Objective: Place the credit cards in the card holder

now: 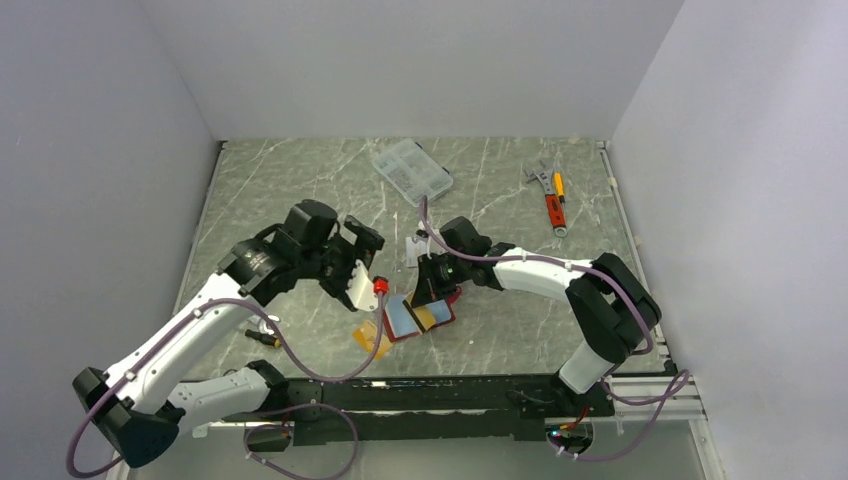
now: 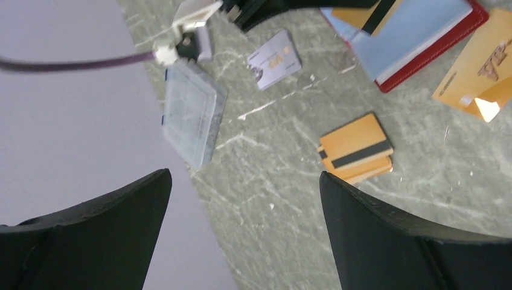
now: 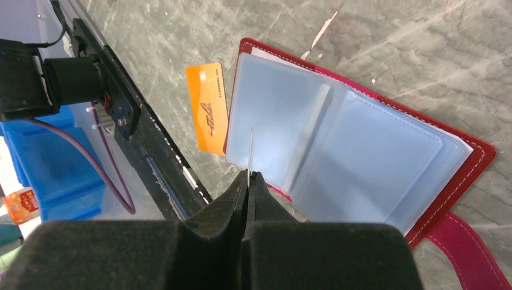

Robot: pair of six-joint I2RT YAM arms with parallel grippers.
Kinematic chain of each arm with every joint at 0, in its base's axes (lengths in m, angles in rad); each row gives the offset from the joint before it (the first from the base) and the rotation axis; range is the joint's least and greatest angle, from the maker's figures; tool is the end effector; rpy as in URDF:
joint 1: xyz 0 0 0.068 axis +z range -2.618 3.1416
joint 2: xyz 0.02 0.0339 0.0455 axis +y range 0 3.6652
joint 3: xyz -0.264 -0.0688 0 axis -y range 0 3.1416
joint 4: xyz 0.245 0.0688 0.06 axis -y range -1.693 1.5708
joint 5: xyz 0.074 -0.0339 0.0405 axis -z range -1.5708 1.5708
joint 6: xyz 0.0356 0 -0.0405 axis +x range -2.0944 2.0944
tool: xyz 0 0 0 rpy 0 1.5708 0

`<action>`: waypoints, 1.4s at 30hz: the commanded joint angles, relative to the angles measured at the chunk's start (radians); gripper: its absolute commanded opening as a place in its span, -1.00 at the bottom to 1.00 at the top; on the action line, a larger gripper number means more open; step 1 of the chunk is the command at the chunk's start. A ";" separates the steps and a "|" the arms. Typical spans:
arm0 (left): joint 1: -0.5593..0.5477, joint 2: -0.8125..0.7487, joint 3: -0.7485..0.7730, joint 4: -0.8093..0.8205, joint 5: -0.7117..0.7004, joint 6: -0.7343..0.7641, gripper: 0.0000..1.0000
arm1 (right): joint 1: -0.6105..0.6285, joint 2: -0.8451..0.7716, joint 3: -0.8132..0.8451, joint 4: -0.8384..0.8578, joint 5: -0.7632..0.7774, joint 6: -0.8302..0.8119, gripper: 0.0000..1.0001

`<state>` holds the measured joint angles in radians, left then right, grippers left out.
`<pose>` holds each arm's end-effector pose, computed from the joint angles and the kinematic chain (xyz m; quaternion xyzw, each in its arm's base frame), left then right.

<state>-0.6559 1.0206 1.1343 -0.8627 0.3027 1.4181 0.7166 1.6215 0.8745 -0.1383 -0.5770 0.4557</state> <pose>0.1502 -0.1290 0.3524 0.8108 0.4093 0.0186 0.4179 0.2283 0.2246 0.1743 -0.2123 0.8828 0.4015 0.1202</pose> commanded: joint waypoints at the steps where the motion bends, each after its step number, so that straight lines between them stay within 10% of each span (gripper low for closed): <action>1: -0.049 -0.032 -0.098 0.151 0.055 -0.038 0.99 | -0.004 0.007 0.021 0.089 0.004 0.024 -1.00; 16: -0.109 -0.044 -0.539 0.675 0.237 -0.101 0.59 | -0.055 0.001 -0.049 0.222 0.127 0.107 -1.00; 42: -0.139 0.284 -0.500 0.412 0.092 0.247 0.16 | -0.022 0.040 -0.169 0.403 0.145 0.200 -1.00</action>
<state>-0.7872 1.2778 0.5709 -0.3817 0.4122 1.6226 0.7021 1.6554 0.7113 0.1951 -0.4252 0.6491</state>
